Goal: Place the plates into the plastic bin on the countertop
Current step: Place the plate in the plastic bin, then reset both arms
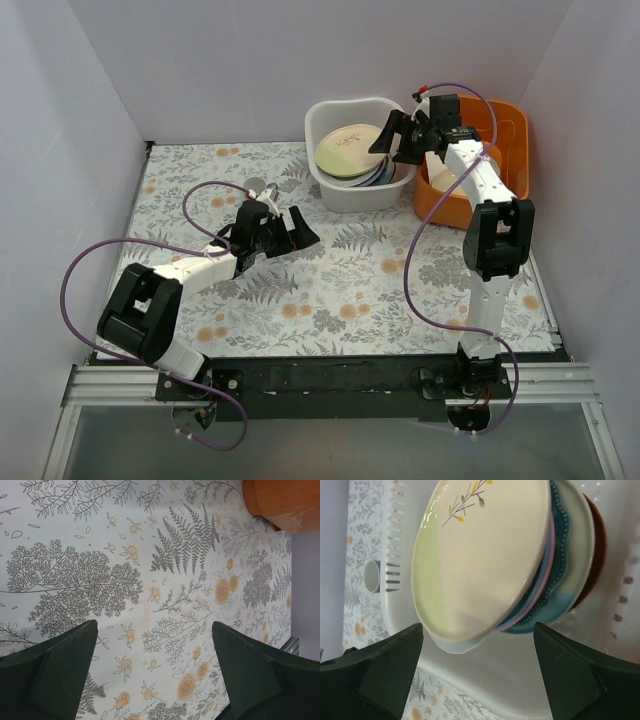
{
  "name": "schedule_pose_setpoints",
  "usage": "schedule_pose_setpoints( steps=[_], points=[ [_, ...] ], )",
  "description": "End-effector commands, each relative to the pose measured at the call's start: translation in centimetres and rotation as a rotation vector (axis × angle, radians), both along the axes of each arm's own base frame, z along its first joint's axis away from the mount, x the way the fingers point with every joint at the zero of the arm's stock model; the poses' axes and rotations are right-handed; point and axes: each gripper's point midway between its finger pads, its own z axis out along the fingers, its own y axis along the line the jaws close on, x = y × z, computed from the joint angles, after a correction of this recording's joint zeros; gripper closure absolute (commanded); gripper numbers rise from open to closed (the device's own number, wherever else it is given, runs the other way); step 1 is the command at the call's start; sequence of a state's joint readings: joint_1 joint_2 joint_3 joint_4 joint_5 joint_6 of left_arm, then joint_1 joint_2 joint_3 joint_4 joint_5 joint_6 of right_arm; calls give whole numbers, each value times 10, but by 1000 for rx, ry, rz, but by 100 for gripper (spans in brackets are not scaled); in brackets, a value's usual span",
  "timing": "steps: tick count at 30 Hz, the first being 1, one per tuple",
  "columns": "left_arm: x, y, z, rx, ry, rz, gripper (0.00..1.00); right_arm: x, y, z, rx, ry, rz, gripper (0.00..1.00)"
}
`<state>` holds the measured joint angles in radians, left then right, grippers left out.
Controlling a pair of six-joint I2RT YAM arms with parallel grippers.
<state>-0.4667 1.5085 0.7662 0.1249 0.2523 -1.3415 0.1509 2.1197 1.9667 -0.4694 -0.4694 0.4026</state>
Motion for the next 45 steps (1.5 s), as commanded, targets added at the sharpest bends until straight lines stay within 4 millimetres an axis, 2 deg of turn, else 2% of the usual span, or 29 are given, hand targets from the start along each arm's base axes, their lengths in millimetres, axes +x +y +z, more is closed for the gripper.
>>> schedule_pose_setpoints(
  steps=[1, 2, 3, 5, 7, 10, 17, 19, 20, 22, 23, 24, 25, 26, 27, 29, 30, 32, 33, 34, 35, 36, 37, 38, 39, 40, 41, 45],
  points=[
    [6, 0, 14, -2, -38, -8, 2, -8, -29, 41, -91, -110, -76, 2],
    [6, -1, 15, -3, -39, -9, 2, -7, -33, 46, -105, -133, -96, 2],
    [6, 0, 15, -1, -41, -5, 2, -11, -35, 42, -117, -130, -104, 2],
    [5, 0, 14, 0, -41, -6, 2, -16, -41, 65, -126, -206, -132, 2],
    [6, 1, 15, -2, -45, -4, 2, -27, -46, 74, -132, -237, -150, 2],
    [7, 0, 15, -4, -47, -3, 2, -31, -48, 88, -128, -284, -162, 2],
    [11, -1, 17, -3, -55, 3, 2, -32, -46, 87, -124, -286, -140, 2],
    [12, -1, 19, -5, -57, 3, 2, -35, -45, 88, -118, -290, -134, 2],
    [12, -1, 19, -6, -60, 5, 2, -40, -44, 76, -120, -267, -127, 2],
    [13, 1, 19, 1, -61, 12, 2, -46, -42, 83, -109, -297, -126, 2],
    [15, 1, 17, 3, -58, 15, 2, -53, -42, 65, -114, -262, -121, 2],
    [16, 1, 17, 2, -54, 14, 2, -61, -42, 71, -112, -281, -119, 2],
    [17, 1, 17, 5, -53, 12, 2, -66, -41, 68, -113, -284, -119, 2],
    [19, 1, 16, 5, -51, 14, 2, -77, -40, 48, -123, -249, -108, 2],
    [20, 2, 16, 7, -49, 15, 2, -88, -42, 53, -123, -265, -109, 2],
    [22, 4, 18, 6, -51, 19, 2, -103, -43, 46, -142, -279, -110, 2],
    [22, 4, 21, 0, -56, 18, 2, -123, -47, 29, -154, -257, -107, 2],
    [22, 5, 24, -3, -64, 18, 2, -140, -56, 15, -187, -258, -123, 2],
    [21, 7, 27, -6, -69, 22, 2, -160, -62, -1, -204, -243, -127, 2],
    [21, 9, 30, -7, -76, 26, 2, -171, -68, -11, -223, -237, -141, 2],
    [20, 11, 31, -6, -80, 29, 2, -182, -72, -4, -227, -285, -148, 2],
    [19, 12, 37, -10, -93, 32, 2, -190, -75, -11, -237, -287, -153, 2],
    [18, 15, 36, -7, -92, 38, 2, -206, -81, -40, -261, -245, -160, 2],
    [17, 17, 36, -1, -95, 43, 2, -213, -85, -45, -269, -251, -172, 2],
    [16, 19, 36, 1, -98, 48, 2, -220, -88, -42, -268, -284, -185, 2],
    [15, 22, 38, 3, -104, 55, 2, -230, -91, -57, -281, -265, -189, 2],
    [15, 24, 38, 6, -107, 61, 2, -235, -93, -55, -278, -284, -196, 2],
    [16, 30, 42, 3, -124, 78, 2, -241, -95, -62, -280, -283, -203, 2]
  ],
)
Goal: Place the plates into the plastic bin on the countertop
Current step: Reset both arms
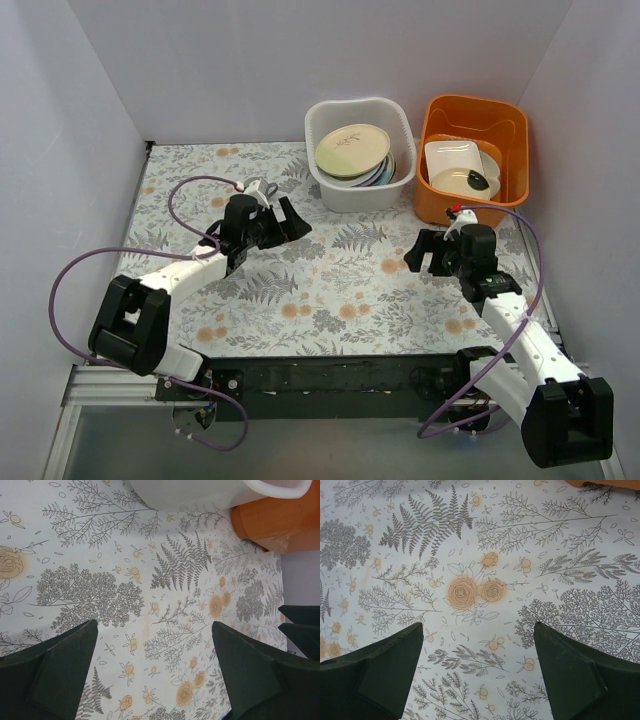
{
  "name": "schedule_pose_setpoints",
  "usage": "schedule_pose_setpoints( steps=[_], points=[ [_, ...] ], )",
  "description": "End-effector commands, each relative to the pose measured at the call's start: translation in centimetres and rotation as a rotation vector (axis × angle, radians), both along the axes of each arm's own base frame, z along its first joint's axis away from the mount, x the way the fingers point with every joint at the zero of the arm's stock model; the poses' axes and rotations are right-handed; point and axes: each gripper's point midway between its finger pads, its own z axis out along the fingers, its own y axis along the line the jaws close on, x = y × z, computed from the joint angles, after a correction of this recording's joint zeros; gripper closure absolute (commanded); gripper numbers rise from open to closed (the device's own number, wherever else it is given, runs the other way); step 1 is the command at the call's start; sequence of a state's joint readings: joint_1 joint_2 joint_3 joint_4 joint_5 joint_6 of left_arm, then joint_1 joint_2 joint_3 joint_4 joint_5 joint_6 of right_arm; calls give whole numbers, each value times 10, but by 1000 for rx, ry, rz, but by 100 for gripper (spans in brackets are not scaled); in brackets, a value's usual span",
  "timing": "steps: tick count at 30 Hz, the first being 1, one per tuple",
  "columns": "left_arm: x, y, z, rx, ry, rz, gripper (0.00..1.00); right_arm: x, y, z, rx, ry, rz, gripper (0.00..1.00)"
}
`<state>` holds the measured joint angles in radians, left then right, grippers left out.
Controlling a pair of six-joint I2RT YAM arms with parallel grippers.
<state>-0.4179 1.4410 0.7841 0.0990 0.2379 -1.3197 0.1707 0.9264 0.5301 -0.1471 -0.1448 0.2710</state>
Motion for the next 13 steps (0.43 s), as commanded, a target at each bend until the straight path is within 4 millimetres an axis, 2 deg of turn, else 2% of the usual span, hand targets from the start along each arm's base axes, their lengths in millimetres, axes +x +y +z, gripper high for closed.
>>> schedule_pose_setpoints(
  steps=[1, 6, 10, 13],
  points=[
    [2, 13, 13, 9, -53, 31, 2, 15, -5, 17, -19, -113, -18, 2],
    [6, 23, 16, -14, -67, 60, 2, 23, 0, 21, -14, -130, 10, 2],
    [1, 30, 26, -101, -102, 30, 2, 32, 2, 28, -21, -166, 17, 2],
    [4, 41, 22, -119, -105, 49, 2, 37, -1, 33, -32, -182, 1, 2]
  ],
)
